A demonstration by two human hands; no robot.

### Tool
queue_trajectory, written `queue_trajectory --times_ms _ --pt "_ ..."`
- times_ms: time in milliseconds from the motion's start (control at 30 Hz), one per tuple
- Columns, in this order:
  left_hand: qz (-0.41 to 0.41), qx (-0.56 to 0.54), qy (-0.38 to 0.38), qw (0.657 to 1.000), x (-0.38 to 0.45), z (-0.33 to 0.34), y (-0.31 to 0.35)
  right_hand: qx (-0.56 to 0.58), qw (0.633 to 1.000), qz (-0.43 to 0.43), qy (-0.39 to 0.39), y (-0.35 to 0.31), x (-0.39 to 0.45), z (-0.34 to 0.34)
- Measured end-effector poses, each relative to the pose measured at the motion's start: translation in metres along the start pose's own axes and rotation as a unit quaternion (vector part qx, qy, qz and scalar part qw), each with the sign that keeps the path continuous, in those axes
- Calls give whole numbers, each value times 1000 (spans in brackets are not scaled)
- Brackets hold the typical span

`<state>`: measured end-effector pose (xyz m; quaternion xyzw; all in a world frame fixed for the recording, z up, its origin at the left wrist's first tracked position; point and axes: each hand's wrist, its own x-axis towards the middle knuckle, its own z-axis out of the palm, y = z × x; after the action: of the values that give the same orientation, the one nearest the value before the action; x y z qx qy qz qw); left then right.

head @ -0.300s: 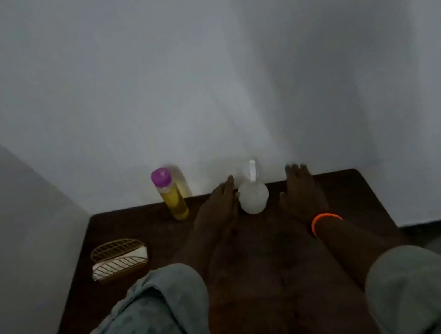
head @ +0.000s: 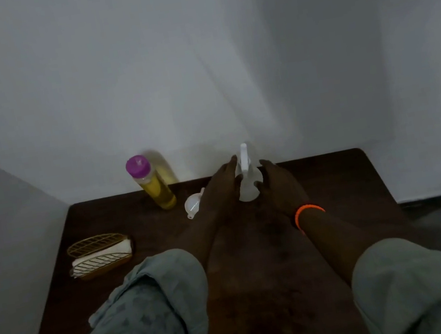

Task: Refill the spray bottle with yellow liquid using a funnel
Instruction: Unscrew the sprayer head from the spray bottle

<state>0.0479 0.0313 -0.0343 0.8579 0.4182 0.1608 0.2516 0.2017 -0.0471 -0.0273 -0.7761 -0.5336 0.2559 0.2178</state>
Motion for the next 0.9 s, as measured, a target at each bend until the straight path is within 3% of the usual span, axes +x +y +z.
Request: queue_trajectory --times_ms 467,700,833,900 --pt "30 -62 20 997 -22 -9 13 81 996 -44 11 -21 -19 4" --pt "29 -104 17 994 -112 -21 40 105 993 -43 19 -37 -110 12" --pt "2 -87 -16 996 -185 -30 41 75 997 -26 -5 -43 -174 30" --pt "-56 -35 -50 997 -213 -21 47 80 997 3 -19 -44 -202 43"
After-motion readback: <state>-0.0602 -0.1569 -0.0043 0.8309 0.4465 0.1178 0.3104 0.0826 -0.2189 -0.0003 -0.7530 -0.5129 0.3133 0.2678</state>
